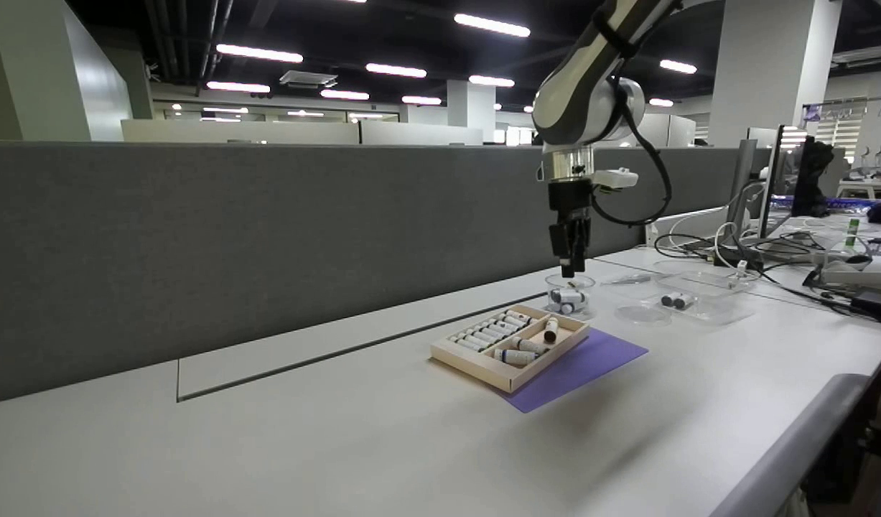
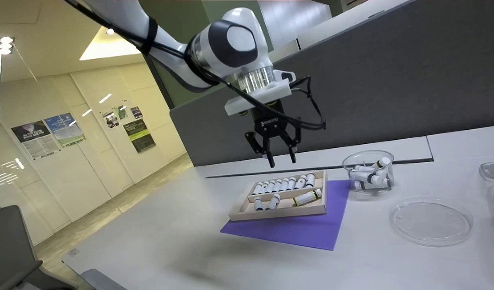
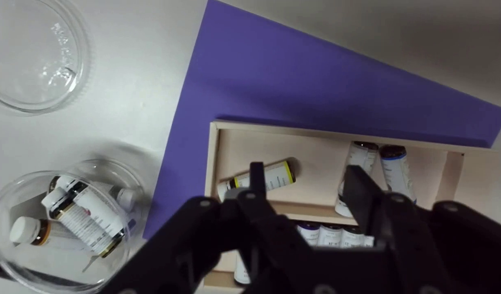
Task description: Remove one object from the bottom part of the tray and place it on the table
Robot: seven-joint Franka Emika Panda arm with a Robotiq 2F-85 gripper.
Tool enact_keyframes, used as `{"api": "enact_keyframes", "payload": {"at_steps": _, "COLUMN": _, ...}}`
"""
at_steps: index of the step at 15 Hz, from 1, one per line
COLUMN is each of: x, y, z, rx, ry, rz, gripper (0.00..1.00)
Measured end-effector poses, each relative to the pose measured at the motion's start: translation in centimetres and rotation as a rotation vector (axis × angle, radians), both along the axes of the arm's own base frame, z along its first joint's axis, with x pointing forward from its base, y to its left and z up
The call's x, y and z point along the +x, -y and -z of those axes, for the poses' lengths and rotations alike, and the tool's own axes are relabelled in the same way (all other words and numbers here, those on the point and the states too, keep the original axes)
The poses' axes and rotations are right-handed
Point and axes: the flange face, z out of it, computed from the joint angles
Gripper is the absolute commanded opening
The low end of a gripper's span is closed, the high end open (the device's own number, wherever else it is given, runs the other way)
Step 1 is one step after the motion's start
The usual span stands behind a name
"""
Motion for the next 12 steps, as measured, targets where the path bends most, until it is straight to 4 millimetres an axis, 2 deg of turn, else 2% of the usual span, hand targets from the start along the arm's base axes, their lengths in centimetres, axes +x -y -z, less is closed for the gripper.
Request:
{"api": "enact_keyframes", "payload": {"at_steps": 1, "x": 0.0, "y": 0.0, "z": 1.0, "rx": 0.002, "ry": -0.015, "rz": -0.001, "gripper": 0.12}}
{"api": "enact_keyframes", "payload": {"at_steps": 3, "x": 0.1, "y": 0.1, "z": 2.8, "rx": 0.001, "ry": -0.037, "rz": -0.002, "gripper": 0.00}}
{"api": "enact_keyframes", "payload": {"at_steps": 7, "x": 1.2, "y": 0.5, "z": 4.7, "rx": -0.040, "ry": -0.041, "rz": -0.017, "gripper": 0.00}}
{"api": "enact_keyframes", "payload": {"at_steps": 12, "x": 2.1, "y": 0.7, "z": 4.9, "rx": -0.056, "ry": -0.042, "rz": -0.013, "gripper": 0.00}}
